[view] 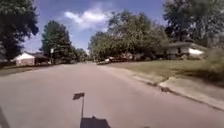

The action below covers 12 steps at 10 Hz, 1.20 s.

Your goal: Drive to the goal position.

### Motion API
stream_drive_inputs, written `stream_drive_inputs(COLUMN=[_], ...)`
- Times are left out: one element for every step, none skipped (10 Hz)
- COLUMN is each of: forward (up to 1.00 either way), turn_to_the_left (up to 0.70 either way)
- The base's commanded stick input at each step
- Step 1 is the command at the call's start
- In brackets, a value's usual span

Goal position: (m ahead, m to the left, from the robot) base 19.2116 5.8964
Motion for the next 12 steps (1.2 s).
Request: stream_drive_inputs(forward=[1.00,1.00,1.00,1.00,1.00,1.00,1.00,1.00,1.00,1.00,1.00,1.00], turn_to_the_left=[0.03,0.03,0.03,0.02,0.00,0.00,0.00,0.02,0.04,0.04,0.04,0.03])
